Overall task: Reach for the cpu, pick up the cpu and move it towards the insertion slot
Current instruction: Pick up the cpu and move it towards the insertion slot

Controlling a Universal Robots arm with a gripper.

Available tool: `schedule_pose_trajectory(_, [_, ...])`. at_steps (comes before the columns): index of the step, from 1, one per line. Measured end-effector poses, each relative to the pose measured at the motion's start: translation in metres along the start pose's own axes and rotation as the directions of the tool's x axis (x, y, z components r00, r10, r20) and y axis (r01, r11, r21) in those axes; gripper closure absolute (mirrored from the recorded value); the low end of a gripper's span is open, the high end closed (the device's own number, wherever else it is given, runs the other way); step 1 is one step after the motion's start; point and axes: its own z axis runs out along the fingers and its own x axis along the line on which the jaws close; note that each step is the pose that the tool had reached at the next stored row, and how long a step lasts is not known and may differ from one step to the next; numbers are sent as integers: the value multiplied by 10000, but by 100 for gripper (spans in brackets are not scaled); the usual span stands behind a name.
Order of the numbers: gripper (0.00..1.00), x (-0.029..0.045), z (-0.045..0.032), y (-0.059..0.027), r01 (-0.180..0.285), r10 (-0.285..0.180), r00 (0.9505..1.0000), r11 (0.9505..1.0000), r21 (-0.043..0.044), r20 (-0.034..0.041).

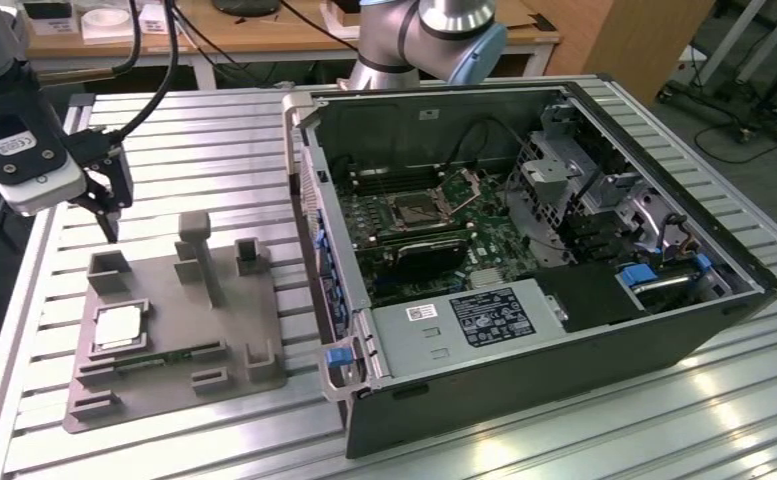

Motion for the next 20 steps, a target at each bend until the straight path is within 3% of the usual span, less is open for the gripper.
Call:
schedule_pose_trajectory(13, [22,3,86,-150,-1,1,10000,10000,-8,3])
schedule_pose_trajectory(20, [22,3,91,-153,-2,2,10000,10000,-7,1])
